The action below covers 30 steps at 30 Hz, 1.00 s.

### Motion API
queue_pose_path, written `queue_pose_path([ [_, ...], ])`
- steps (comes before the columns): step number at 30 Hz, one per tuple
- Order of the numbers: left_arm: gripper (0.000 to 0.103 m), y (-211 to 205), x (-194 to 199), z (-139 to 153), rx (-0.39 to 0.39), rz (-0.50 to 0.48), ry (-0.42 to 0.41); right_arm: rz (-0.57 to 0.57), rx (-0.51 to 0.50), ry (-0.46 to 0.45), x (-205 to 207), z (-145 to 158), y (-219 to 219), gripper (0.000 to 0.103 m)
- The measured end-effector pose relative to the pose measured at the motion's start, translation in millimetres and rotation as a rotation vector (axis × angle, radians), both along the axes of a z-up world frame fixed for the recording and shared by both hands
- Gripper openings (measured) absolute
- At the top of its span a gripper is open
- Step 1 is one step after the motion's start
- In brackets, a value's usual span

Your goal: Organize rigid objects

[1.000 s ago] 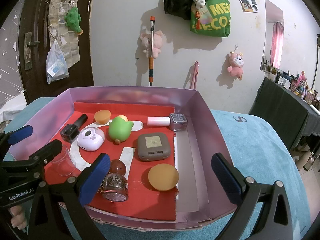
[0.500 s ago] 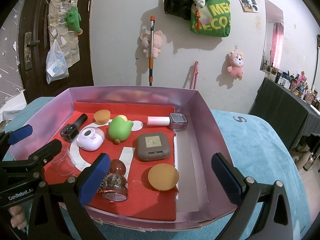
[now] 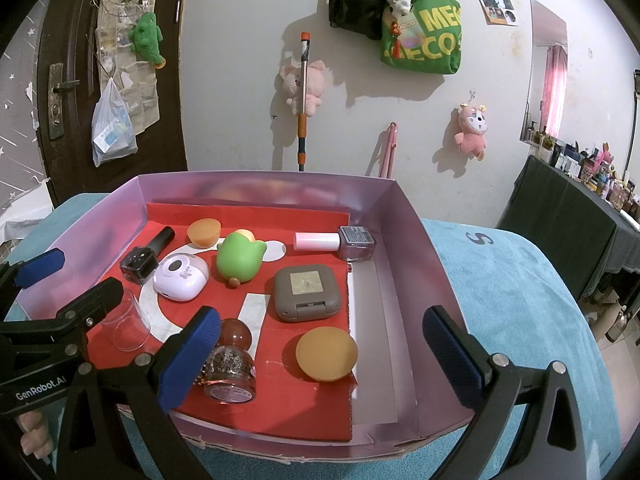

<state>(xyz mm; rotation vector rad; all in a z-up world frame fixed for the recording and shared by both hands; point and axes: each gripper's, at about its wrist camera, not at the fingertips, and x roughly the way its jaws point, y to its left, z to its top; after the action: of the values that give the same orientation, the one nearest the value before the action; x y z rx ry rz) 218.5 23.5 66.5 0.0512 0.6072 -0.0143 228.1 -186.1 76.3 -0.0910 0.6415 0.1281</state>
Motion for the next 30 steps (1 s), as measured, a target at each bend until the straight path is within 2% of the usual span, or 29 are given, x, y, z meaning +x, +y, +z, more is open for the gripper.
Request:
queue_pose_path([
  [18, 0.094, -0.5, -1.8, 1.1, 0.006, 0.0, -0.003, 0.0, 0.001, -0.001, -0.6, 0.7, 0.3, 0.103],
  [21, 0.094, -2.5, -14.2, 9.0, 0.015, 0.002, -0.019, 0.003, 0.028, -0.006, -5.7, 4.6, -2.2, 0.103],
  [24, 0.094, -1.2, -38.2, 22.3, -0.023, -0.014, -0.022, 0.01, 0.024, -0.021, -23.8, 14.6, -3.8, 0.103],
  [27, 0.094, 1.5, -64.5, 31.0, -0.059, -0.016, 0.017, 0.02, 0.029, -0.043, -53.1, 28.7, -7.7, 0.103],
  [30, 0.094, 7.9, -88.6, 26.7, -0.126, -0.018, 0.111, 0.032, 0.018, -0.002, -79.4, 33.9, -11.2, 0.103],
])
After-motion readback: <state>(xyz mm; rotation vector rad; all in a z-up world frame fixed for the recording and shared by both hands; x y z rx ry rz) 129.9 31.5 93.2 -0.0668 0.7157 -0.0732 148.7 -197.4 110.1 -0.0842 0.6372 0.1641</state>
